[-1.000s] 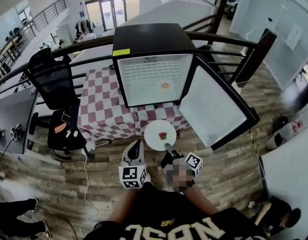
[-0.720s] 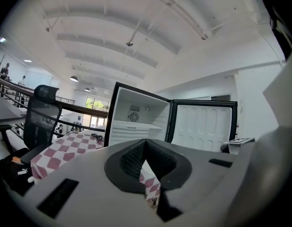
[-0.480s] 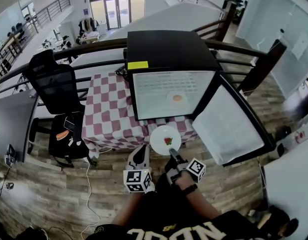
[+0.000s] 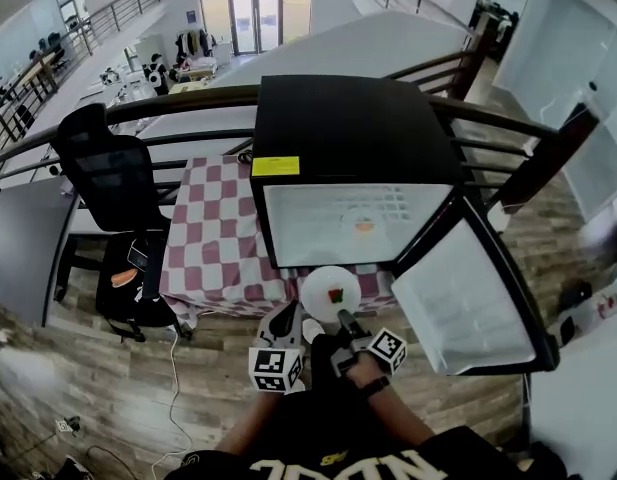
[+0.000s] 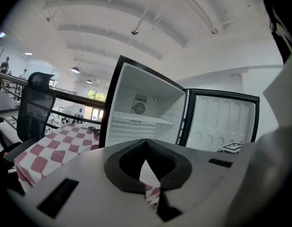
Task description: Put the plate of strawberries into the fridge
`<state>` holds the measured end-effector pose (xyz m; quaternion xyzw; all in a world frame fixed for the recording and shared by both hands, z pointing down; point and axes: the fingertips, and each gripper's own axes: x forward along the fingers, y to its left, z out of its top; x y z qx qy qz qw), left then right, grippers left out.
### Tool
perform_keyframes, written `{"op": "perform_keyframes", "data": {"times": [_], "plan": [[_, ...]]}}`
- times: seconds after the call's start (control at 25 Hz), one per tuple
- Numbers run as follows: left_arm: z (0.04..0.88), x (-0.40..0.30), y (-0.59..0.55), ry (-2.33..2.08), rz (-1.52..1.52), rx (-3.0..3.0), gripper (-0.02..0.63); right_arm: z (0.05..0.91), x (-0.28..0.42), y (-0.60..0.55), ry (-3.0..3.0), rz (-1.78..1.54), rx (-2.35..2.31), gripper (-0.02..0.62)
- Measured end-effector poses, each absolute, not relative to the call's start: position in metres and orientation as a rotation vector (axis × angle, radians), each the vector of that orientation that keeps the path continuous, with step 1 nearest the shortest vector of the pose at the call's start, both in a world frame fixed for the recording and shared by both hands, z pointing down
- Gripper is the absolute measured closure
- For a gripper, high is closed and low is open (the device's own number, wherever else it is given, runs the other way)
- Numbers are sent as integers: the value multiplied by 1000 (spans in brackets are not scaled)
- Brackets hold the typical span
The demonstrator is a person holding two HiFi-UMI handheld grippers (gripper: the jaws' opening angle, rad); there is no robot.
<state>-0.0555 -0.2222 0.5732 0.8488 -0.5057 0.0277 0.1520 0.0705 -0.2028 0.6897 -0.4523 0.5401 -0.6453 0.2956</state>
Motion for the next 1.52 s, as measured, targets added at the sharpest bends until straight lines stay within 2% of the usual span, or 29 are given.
{"op": "perform_keyframes", "data": {"times": [0.56,1.52], "plan": [[600,-52,-295,-1518,173,2367,589,727,69,-285,1436,-1778,-1175,566],[611,-55,-326,-1528,217,2353,589,775,72,-374,1294,-1741,-1209,566]]}}
